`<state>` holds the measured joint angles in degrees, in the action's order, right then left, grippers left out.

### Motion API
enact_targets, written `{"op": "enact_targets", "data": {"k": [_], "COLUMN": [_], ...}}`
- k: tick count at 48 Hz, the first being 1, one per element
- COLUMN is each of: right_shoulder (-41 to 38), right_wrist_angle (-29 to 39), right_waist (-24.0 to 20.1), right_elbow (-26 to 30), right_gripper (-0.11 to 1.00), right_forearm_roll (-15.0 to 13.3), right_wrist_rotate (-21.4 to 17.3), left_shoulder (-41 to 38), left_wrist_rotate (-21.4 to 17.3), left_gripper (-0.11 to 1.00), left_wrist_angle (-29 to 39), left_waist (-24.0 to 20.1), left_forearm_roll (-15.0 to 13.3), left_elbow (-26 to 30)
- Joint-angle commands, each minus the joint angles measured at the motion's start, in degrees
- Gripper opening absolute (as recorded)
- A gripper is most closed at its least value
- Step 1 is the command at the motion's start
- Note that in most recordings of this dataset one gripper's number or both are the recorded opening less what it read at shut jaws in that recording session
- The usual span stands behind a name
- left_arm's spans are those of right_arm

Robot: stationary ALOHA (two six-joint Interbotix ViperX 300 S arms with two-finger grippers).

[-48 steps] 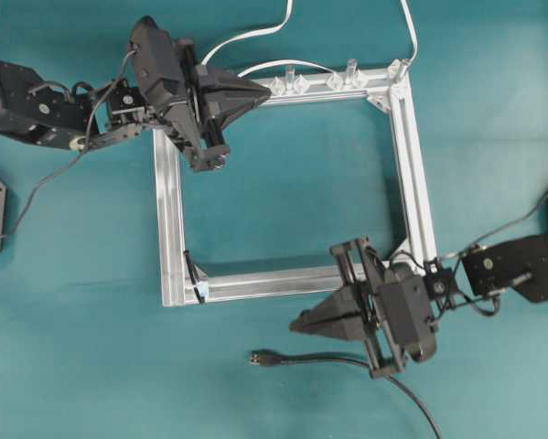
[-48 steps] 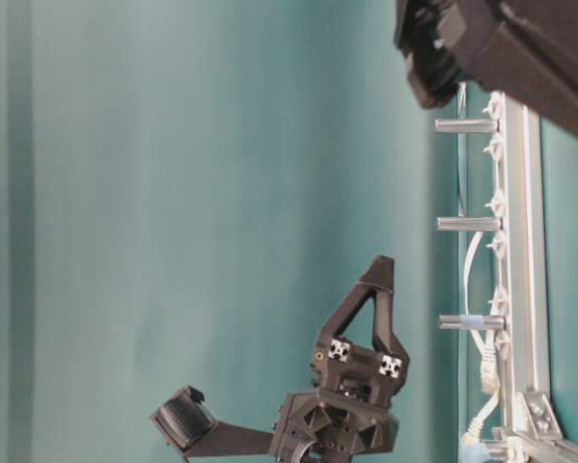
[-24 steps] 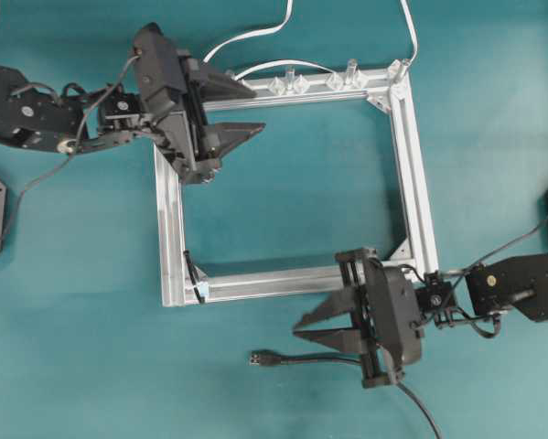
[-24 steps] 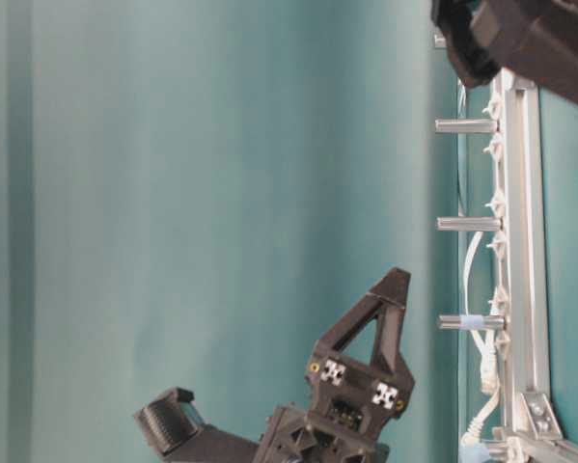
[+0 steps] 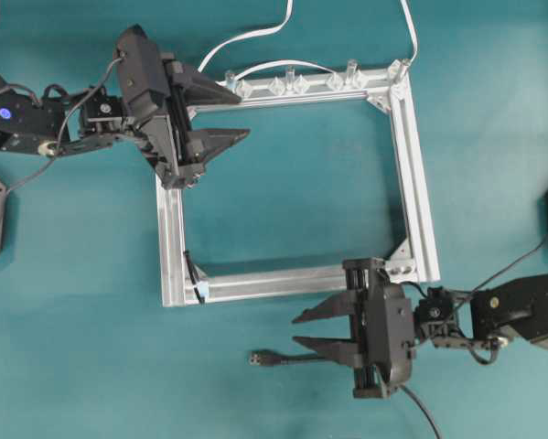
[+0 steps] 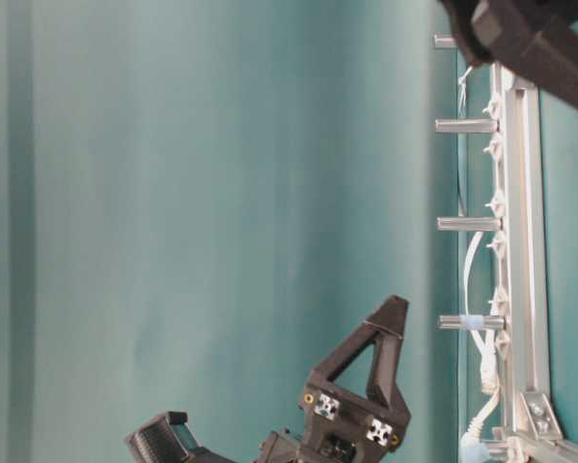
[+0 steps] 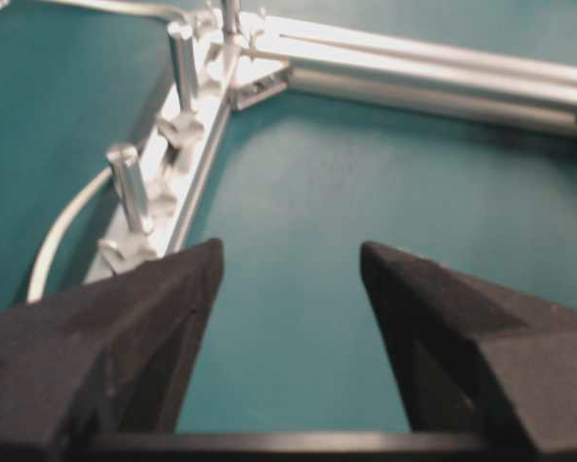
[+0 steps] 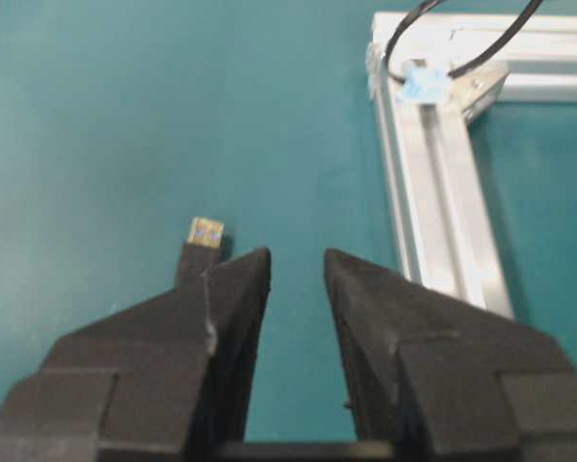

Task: Insert the wire through the string loop located on the left side.
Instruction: 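Open both grippers and move the right gripper toward the black USB cable, then lower the right gripper and grasp the USB cable behind its plug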

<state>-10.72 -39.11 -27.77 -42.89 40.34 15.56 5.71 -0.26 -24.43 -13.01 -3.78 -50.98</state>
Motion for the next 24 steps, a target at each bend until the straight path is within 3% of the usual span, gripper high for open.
{"op": "enact_targets", "data": {"k": [1, 8, 18, 24], "right_shoulder": [0.3, -1.1, -2.0, -2.4], "right_wrist_angle": [-0.4, -0.6, -0.6, -0.4], "right_waist": [-1.7, -2.6, -2.6, -2.6], "right_elbow": [2.0, 3.5, 4.0, 4.0], "right_gripper": [0.37, 0.45, 0.74, 0.76], "right_forearm_roll": [4.6, 8.6, 9.1, 9.0], "right_wrist_rotate": [2.5, 6.2, 6.2, 6.3], "left_shoulder": [1.1, 1.1, 1.1, 1.1], "left_wrist_rotate": [0.0, -0.1, 0.0, 0.1], "left_gripper": [0.73, 0.74, 0.74, 0.74], "left_wrist_angle": [0.5, 0.6, 0.6, 0.6], "left_waist": [0.4, 0.7, 0.8, 1.1], "left_forearm_roll": [0.1, 0.2, 0.2, 0.2], "left_elbow": [0.5, 0.5, 0.5, 0.4]}}
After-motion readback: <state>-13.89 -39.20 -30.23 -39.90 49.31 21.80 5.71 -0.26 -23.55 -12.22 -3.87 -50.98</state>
